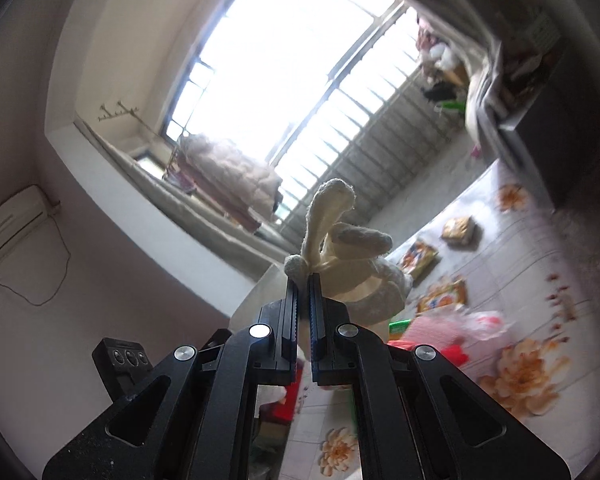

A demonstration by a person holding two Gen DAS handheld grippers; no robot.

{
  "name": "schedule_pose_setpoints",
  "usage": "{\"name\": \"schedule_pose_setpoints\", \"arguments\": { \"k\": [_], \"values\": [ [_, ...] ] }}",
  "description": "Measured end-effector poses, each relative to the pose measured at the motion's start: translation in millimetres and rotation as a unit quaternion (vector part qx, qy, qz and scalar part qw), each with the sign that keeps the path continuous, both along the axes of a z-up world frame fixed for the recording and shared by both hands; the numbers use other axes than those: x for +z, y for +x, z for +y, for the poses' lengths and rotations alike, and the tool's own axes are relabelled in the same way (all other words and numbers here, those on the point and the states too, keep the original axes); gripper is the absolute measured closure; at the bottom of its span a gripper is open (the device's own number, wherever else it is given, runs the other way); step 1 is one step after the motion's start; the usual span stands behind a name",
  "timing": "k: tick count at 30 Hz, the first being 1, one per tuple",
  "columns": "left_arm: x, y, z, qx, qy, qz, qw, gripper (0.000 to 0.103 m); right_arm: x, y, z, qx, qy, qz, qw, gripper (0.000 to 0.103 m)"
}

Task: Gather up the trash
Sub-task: 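Carry tissue and glove to the blue wastebasket and open both grippers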

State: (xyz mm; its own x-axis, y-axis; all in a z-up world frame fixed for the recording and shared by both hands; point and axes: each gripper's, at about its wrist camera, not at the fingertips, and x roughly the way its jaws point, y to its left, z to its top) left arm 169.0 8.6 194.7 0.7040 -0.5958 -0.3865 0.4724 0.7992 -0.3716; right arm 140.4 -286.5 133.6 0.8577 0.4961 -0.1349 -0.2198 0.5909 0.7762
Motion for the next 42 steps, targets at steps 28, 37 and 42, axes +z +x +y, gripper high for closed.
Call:
{"name": "schedule_pose_setpoints", "arguments": {
  "k": [28,37,42],
  "values": [
    [-250,-62,-492,-0.315,0.174,0.275,0.8915,0.102,-281,-177,-297,-0.346,0.106,0.268,0.893,0.099],
    [-320,-47,-554,-0.324,0.236,0.287,0.8702,0.102,-340,-152,-341,-0.373,0.119,0.323,0.862,0.085],
    [-327,-43,-564,-0.304,0.238,0.281,0.8784,0.078,-350,-173,-341,-0.395,0.135,0.345,0.841,0.063]
  ]
}}
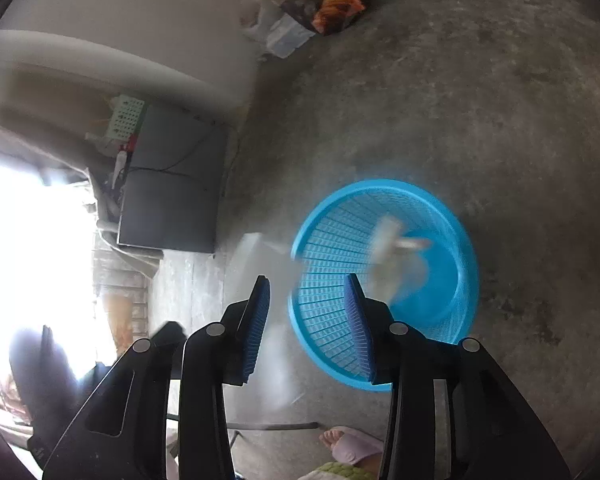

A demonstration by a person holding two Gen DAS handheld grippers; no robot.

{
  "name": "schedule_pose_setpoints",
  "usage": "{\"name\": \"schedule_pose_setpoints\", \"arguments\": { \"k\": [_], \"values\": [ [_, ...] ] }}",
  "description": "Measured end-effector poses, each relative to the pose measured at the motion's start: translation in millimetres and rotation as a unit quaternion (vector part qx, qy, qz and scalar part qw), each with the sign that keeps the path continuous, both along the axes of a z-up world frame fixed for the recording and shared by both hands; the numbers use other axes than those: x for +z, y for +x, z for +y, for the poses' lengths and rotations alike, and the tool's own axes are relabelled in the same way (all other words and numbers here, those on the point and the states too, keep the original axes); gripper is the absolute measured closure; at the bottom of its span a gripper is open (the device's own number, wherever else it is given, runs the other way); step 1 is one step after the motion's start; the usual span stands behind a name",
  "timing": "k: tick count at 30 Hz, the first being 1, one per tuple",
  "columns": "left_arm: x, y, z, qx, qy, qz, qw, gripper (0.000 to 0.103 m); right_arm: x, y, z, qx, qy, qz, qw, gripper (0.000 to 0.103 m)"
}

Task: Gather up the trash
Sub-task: 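Carry tissue and glove to the blue wastebasket and open both grippers, then grasp the white paper cup with the left gripper while the right gripper grasps the red bag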

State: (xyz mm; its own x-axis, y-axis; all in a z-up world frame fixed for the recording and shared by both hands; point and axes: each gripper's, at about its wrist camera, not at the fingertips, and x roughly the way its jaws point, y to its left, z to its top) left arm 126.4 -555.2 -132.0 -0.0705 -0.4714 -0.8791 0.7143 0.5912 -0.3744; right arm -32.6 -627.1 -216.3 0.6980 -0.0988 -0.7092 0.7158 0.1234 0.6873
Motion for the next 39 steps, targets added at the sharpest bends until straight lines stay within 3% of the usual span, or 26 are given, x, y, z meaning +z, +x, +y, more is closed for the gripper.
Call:
{"name": "schedule_pose_setpoints", "arguments": {
  "k": [7,10,14,16,20,23,26,30,34,36,39],
  "values": [
    [40,-6,13,-0.008,-0.032,-0.048,0.9983,0.063,31,-18,15,0.005,-0.043,0.003,0.999,0.057],
    [71,-16,29,-0.017,-0.043,-0.076,0.9960,0.056,52,-26,27,0.008,-0.067,0.000,0.998,0.054],
    [126,-41,72,-0.057,-0.043,-0.164,0.9839,0.046,76,-36,50,0.015,-0.091,-0.020,0.996,0.044],
    [159,-51,104,-0.060,-0.044,-0.211,0.9747,0.035,86,-37,65,0.030,-0.096,-0.020,0.995,0.041],
    [212,-56,185,-0.043,-0.081,-0.250,0.9639,0.025,110,-30,99,0.087,-0.113,-0.023,0.990,0.040],
    [236,-45,260,-0.001,-0.086,-0.266,0.9600,0.022,133,-18,125,0.140,-0.134,-0.031,0.981,0.037],
    [247,-28,343,0.070,-0.080,-0.278,0.9547,0.021,158,-2,154,0.199,-0.153,-0.047,0.967,0.035],
    [247,-6,467,0.208,-0.047,-0.311,0.9262,0.021,192,21,203,0.276,-0.212,-0.078,0.934,0.033],
    [228,-11,574,0.321,-0.057,-0.282,0.9022,0.021,209,45,249,0.340,-0.237,-0.107,0.904,0.032],
    [216,-22,604,0.336,-0.077,-0.261,0.9018,0.021,211,60,272,0.367,-0.237,-0.116,0.892,0.032],
    [191,-39,632,0.332,-0.107,-0.230,0.9085,0.021,207,81,300,0.398,-0.219,-0.128,0.882,0.032]
  ]
}}
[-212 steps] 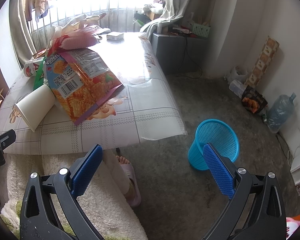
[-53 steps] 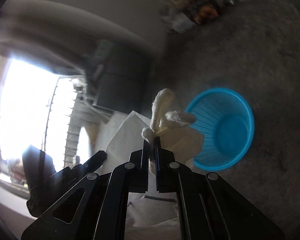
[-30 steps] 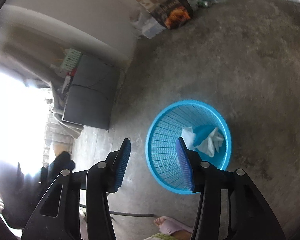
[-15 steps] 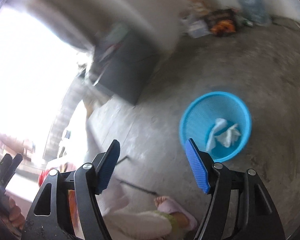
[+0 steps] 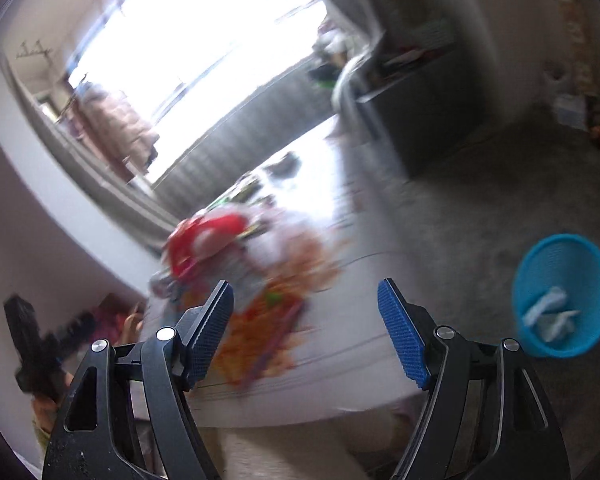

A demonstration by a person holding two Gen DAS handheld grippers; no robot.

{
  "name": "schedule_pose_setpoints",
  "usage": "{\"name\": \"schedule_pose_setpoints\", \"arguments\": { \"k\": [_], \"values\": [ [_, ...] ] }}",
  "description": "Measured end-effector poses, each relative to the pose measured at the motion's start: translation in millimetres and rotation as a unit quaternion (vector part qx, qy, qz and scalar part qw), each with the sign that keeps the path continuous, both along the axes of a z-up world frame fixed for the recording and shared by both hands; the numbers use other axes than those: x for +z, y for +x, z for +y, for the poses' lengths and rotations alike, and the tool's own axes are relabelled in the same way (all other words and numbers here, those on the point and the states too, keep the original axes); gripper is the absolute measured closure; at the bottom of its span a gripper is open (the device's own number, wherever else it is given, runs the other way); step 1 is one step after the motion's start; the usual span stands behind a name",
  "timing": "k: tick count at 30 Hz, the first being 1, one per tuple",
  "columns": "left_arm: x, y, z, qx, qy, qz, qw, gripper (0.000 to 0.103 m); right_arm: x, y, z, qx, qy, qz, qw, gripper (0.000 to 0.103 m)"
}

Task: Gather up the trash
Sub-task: 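Grasp the white paper cup with the left gripper while the right gripper grasps the red bag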

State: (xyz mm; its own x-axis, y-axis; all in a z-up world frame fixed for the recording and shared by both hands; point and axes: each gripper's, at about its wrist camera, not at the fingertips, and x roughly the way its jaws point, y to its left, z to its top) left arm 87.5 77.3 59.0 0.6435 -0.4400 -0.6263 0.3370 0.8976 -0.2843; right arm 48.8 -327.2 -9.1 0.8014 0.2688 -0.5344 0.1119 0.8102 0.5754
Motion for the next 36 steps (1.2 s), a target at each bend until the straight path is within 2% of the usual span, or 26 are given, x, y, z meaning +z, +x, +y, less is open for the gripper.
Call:
{"name": "schedule_pose_setpoints", "arguments": {
  "k": [3,8,10,13,16,24,26,34,36],
  "values": [
    [-27,-20,2,-0.041,-0.029,0.030,0.9983,0.021,-7,21,16,0.031,0.032,0.009,0.999,0.032],
    [-58,-41,-11,-0.111,-0.057,0.061,0.9903,0.027,11,61,52,0.074,0.074,0.012,0.994,0.032],
    [-68,-35,-20,-0.121,-0.059,0.077,0.9878,0.034,16,79,67,0.081,0.090,0.017,0.992,0.032],
    [-81,-31,-27,-0.118,-0.048,0.074,0.9891,0.040,20,107,75,0.078,0.129,0.031,0.988,0.032],
    [-91,-27,-28,-0.114,-0.058,0.083,0.9883,0.045,21,125,81,0.084,0.166,0.044,0.982,0.032],
    [-101,-22,-32,-0.122,-0.089,0.087,0.9847,0.056,46,161,120,0.133,0.137,0.049,0.980,0.032],
    [-104,-19,-34,-0.119,-0.098,0.092,0.9837,0.060,46,171,129,0.132,0.122,0.063,0.982,0.036],
    [-111,-16,-26,-0.107,-0.129,0.094,0.9814,0.090,31,195,147,0.114,0.093,0.117,0.982,0.050],
    [-110,-17,-25,-0.107,-0.131,0.089,0.9816,0.094,30,197,150,0.110,0.086,0.122,0.983,0.053]
  ]
}}
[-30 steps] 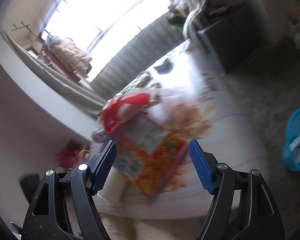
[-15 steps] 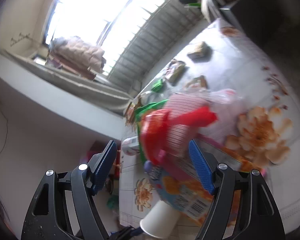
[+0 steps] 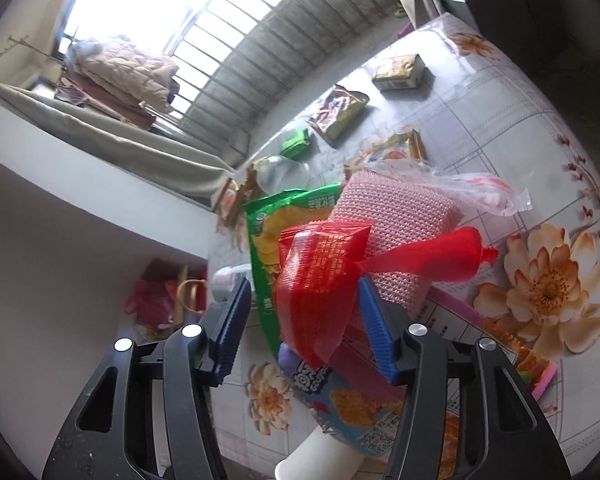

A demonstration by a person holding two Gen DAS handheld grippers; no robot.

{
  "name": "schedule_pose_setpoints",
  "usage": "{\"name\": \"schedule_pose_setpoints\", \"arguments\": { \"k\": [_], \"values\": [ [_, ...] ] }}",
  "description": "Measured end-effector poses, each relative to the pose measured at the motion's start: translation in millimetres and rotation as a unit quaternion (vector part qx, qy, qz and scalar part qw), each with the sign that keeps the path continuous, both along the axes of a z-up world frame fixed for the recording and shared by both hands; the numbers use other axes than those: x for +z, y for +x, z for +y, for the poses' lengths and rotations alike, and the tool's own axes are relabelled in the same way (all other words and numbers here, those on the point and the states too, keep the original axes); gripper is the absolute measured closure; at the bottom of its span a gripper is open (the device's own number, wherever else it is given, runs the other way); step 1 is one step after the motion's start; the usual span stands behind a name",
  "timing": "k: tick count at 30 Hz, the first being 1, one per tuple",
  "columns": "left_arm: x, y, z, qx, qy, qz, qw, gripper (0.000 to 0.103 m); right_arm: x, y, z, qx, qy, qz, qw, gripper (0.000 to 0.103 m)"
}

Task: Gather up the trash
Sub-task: 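Grasp the white paper cup with the left gripper while the right gripper grasps the red bag, then carry cup and red bag to the blue wastebasket and open both grippers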

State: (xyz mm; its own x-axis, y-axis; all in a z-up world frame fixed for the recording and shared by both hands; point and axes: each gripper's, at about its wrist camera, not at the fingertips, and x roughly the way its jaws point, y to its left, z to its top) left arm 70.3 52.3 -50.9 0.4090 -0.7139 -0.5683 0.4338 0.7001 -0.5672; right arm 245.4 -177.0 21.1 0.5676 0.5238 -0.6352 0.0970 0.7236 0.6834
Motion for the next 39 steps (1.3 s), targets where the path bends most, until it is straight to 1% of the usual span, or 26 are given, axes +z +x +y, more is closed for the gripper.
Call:
{"name": "schedule_pose_setpoints", "arguments": {
  "k": [2,3,5,6,8,9,10,11,14,18,21,23,24,26,27,29,31,33,35,37,39],
  "values": [
    [2,-3,0,-0.003,-0.001,-0.004,1.0000,0.097,-1,0,2,-0.001,-0.004,0.004,1.000,0.060],
    [3,-5,0,-0.006,0.001,-0.008,1.0000,0.099,0,1,3,-0.002,-0.006,0.006,1.000,0.061],
    [3,-6,0,-0.008,0.004,-0.012,0.9999,0.099,-2,1,4,-0.004,-0.014,0.011,1.000,0.069],
    [3,-7,1,-0.009,0.003,-0.013,0.9999,0.100,-3,0,4,-0.005,-0.014,0.013,1.000,0.072],
    [3,-8,2,-0.010,0.000,-0.016,0.9998,0.100,-4,2,3,-0.005,-0.013,0.015,1.000,0.086],
    [4,-9,3,-0.010,-0.002,-0.019,0.9998,0.100,-5,2,3,-0.005,-0.010,0.016,1.000,0.089],
    [6,-11,4,-0.009,-0.002,-0.022,0.9997,0.101,-5,2,2,-0.005,-0.007,0.017,1.000,0.095],
    [7,-11,5,-0.008,-0.003,-0.025,0.9996,0.101,-5,1,1,-0.005,-0.003,0.015,1.000,0.099],
    [10,-12,10,-0.004,-0.007,-0.033,0.9994,0.101,-2,-2,0,-0.005,0.002,0.004,1.000,0.103],
    [14,-13,18,0.006,-0.014,-0.036,0.9992,0.101,6,-6,1,-0.001,0.005,-0.015,1.000,0.103],
    [17,-13,23,0.013,-0.015,-0.040,0.9990,0.101,19,-10,3,0.003,-0.012,-0.038,0.999,0.103],
    [20,-14,27,0.018,-0.015,-0.044,0.9988,0.101,30,-11,3,0.003,-0.032,-0.053,0.998,0.097],
    [20,-15,27,0.020,-0.013,-0.047,0.9986,0.101,33,-9,2,-0.001,-0.045,-0.053,0.998,0.092],
    [22,-16,29,0.022,-0.011,-0.050,0.9984,0.101,39,-3,2,-0.006,-0.075,-0.061,0.995,0.046],
    [22,-18,31,0.023,-0.010,-0.052,0.9983,0.101,40,1,2,-0.007,-0.088,-0.063,0.994,0.040],
    [23,-18,32,0.024,-0.009,-0.055,0.9982,0.101,38,12,9,0.010,-0.124,-0.054,0.991,0.036],
    [23,-17,33,0.025,-0.008,-0.057,0.9980,0.101,32,25,22,0.041,-0.161,-0.038,0.985,0.028],
    [23,-15,33,0.025,-0.008,-0.057,0.9980,0.101,23,32,36,0.067,-0.202,-0.032,0.977,0.027],
    [22,-14,34,0.027,-0.008,-0.056,0.9980,0.101,14,37,51,0.092,-0.247,-0.030,0.964,0.026],
    [22,-14,36,0.028,-0.009,-0.055,0.9980,0.101,6,39,59,0.101,-0.269,-0.029,0.957,0.026],
    [22,-14,37,0.028,-0.008,-0.055,0.9980,0.101,4,37,61,0.100,-0.282,-0.034,0.953,0.029]
  ]
}}
